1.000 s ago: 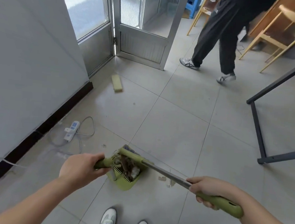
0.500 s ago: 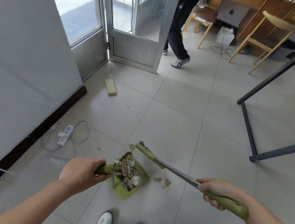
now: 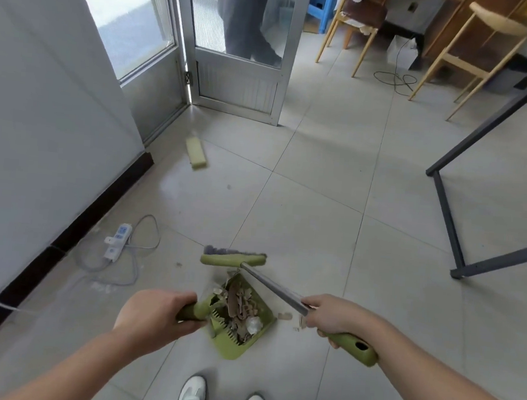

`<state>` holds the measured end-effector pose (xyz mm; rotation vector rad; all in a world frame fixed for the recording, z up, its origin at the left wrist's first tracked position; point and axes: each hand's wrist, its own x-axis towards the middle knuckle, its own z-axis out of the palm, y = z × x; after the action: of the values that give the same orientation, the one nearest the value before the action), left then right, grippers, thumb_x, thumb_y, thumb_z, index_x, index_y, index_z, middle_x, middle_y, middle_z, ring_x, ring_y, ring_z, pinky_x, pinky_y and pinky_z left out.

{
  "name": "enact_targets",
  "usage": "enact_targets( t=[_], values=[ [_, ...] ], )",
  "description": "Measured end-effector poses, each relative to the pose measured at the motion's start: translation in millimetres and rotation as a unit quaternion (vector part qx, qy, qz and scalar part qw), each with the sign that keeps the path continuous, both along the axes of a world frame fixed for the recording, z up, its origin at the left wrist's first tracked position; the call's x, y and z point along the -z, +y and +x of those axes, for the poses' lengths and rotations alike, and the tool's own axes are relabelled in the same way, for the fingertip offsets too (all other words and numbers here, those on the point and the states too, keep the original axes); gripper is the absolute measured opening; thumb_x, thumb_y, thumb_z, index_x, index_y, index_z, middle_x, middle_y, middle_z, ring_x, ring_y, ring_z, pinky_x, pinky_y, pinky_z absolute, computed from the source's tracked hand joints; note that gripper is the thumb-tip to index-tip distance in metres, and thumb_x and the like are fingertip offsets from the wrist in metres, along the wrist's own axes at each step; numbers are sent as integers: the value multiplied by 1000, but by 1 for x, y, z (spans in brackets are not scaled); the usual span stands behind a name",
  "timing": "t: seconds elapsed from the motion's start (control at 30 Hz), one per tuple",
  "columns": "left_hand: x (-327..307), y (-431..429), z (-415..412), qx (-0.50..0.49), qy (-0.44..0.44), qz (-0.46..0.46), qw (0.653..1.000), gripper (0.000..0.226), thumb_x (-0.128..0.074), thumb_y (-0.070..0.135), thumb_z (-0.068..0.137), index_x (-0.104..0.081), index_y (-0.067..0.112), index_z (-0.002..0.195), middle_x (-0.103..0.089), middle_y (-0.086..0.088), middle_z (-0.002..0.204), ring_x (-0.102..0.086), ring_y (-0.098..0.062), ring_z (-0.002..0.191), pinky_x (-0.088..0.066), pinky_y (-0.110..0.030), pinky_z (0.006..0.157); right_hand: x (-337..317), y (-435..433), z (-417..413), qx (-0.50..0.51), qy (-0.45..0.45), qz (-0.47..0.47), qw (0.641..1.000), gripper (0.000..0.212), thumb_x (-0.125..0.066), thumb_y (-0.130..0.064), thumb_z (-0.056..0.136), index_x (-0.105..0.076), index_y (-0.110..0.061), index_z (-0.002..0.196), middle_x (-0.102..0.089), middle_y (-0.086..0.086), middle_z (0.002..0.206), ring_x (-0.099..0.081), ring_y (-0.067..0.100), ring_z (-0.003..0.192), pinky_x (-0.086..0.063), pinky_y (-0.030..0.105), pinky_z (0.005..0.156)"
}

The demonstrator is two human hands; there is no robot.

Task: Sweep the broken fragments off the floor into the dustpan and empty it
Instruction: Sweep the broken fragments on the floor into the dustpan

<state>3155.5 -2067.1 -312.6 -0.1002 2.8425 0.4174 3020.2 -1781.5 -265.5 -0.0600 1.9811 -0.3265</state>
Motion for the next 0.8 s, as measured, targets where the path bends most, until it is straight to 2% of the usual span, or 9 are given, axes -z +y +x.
enact_targets(
  t=[0.13, 0.23, 0.3, 0.37, 0.47, 0.57, 0.63, 0.7, 0.8],
  values=[
    [-7, 2, -1, -2, -13, 6, 1000, 37, -51, 70, 81, -46, 33, 76, -44, 12, 54, -40, -5, 49, -27, -20, 44, 10, -30, -1, -153, 40, 38, 987, 50, -41, -12, 86, -49, -22, 135, -61, 9, 115, -60, 26, 76, -51, 29, 58],
    [-10, 2, -1, -2, -16, 6, 1000, 35, -51, 69, 81, -43, 35, 75, -43, 13, 54, -39, -5, 49, -24, -20, 44, 20, -41, -3, -278, 86, 92, 952, 53, -43, -12, 87, -44, -23, 139, -58, 8, 122, -57, 27, 104, -47, 33, 74],
    [-9, 0, -1, 0, -16, 8, 1000, 36, -50, 70, 81, -43, 36, 76, -42, 13, 54, -38, -5, 49, -24, -20, 44, 27, -40, -4, -319, 102, 128, 934, 52, -45, -12, 88, -43, -23, 139, -55, 7, 121, -54, 27, 108, -43, 33, 74],
    [-6, -2, 1, 2, -14, 10, 1000, 38, -49, 72, 81, -45, 34, 77, -43, 12, 55, -39, -5, 50, -25, -21, 44, 27, -35, -6, -330, 115, 151, 925, 50, -44, -13, 89, -44, -23, 138, -52, 6, 110, -52, 25, 98, -42, 32, 72],
    [1, -5, 4, 6, -8, 11, 1000, 43, -43, 76, 78, -44, 33, 77, -43, 11, 55, -40, -7, 51, -26, -22, 44, 25, -26, -10, -330, 134, 174, 918, 52, -44, -16, 91, -38, -23, 142, -54, 7, 113, -49, 24, 90, -43, 31, 67],
    [5, -5, 6, 5, 1, 30, 1000, 45, -29, 80, 69, -40, 37, 76, -44, 12, 55, -43, -9, 55, -27, -22, 44, 24, -20, -14, -331, 156, 201, 909, 56, -45, -12, 91, -34, -24, 145, -45, 4, 99, -45, 22, 85, -40, 28, 58],
    [4, -4, 5, 7, 13, 45, 999, 39, -26, 80, 67, -37, 44, 77, -43, 13, 53, -42, -10, 55, -26, -23, 43, 22, -17, -17, -324, 163, 212, 908, 57, -45, -11, 90, -34, -24, 145, -42, 2, 97, -46, 22, 84, -42, 29, 61],
    [2, -3, 5, 10, 26, 58, 998, 31, -27, 79, 67, -33, 51, 80, -41, 13, 50, -41, -10, 54, -23, -22, 42, 20, -12, -21, -301, 157, 204, 918, 54, -48, -13, 89, -38, -24, 142, -45, 2, 98, -47, 21, 85, -44, 29, 66],
    [1, -1, 4, 28, 66, 34, 997, 33, -37, 75, 69, -37, 45, 84, -33, 18, 45, -43, -9, 47, -16, -18, 38, 16, -5, -25, -251, 143, 167, 943, 49, -51, -16, 86, -46, -24, 134, -52, 1, 98, -51, 19, 84, -43, 26, 58]
  ],
)
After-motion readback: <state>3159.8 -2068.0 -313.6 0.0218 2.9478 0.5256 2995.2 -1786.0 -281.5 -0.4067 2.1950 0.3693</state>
